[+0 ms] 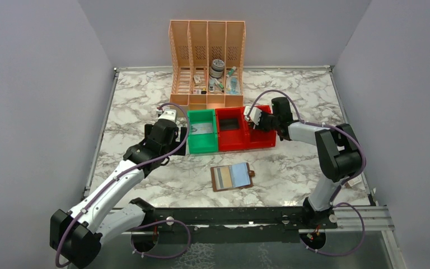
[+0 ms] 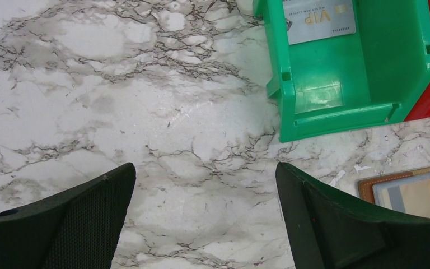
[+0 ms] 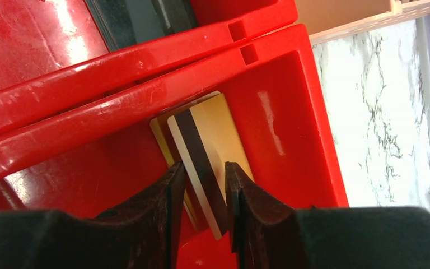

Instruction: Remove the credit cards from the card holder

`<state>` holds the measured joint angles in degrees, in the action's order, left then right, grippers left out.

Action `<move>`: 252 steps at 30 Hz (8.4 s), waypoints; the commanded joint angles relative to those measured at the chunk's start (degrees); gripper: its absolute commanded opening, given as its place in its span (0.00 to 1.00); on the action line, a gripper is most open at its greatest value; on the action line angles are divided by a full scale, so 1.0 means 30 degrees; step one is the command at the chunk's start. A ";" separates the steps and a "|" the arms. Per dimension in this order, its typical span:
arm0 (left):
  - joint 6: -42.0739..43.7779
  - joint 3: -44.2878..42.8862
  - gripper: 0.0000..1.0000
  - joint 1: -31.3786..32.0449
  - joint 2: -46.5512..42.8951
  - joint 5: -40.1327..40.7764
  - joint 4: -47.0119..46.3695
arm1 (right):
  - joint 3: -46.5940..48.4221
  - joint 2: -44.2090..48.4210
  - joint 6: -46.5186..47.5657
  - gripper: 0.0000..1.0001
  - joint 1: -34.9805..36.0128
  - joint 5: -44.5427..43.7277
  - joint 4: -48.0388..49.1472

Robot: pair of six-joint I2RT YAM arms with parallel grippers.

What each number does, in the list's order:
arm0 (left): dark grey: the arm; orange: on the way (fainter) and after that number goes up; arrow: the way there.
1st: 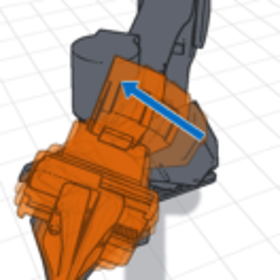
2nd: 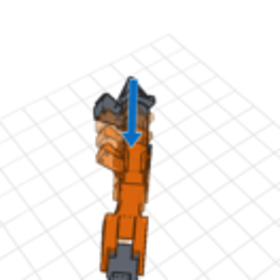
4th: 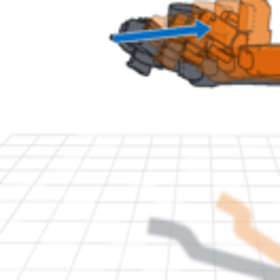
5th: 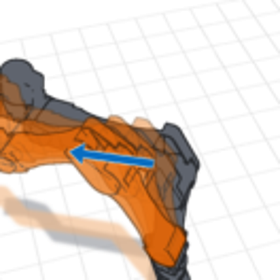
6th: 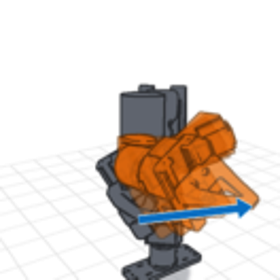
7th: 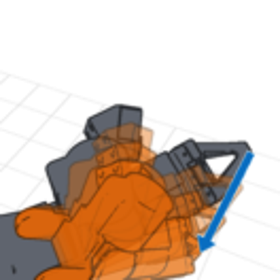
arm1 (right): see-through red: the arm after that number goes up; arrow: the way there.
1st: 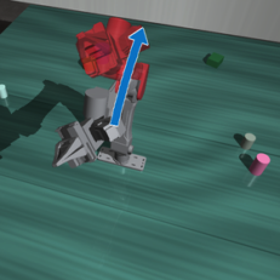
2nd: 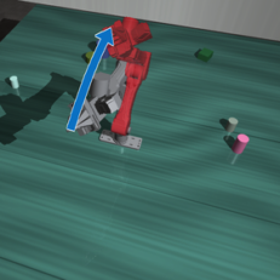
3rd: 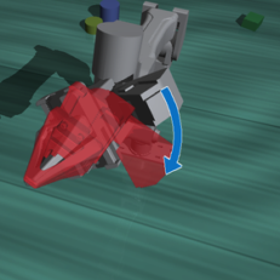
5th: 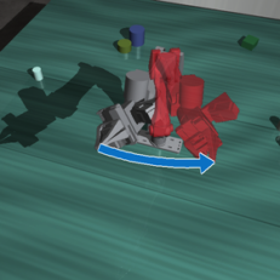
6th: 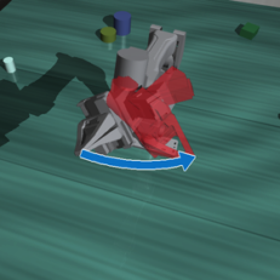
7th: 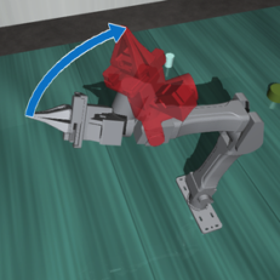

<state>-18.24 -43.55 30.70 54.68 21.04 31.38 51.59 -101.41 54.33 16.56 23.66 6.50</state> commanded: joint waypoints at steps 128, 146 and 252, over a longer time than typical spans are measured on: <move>0.0279 0.0423 0.99 -0.0389 -0.3487 -0.0930 -0.0619 | -0.2393 0.2270 -3.0003 0.19 1.4549 -1.0152 -0.5809; 0.0219 0.0395 0.99 -0.0389 -0.3006 -0.1359 -0.0619 | -0.2160 0.4318 -2.9855 0.12 1.4491 -0.9486 -0.6444; -1.4961 1.1928 0.47 0.8819 -0.2645 -0.6822 -1.5865 | -0.6541 0.4538 -3.3428 0.53 1.2945 -0.5687 0.0366</move>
<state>-60.40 -8.27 56.21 46.70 -2.44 -11.73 33.10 -86.19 -45.39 55.75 6.70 9.34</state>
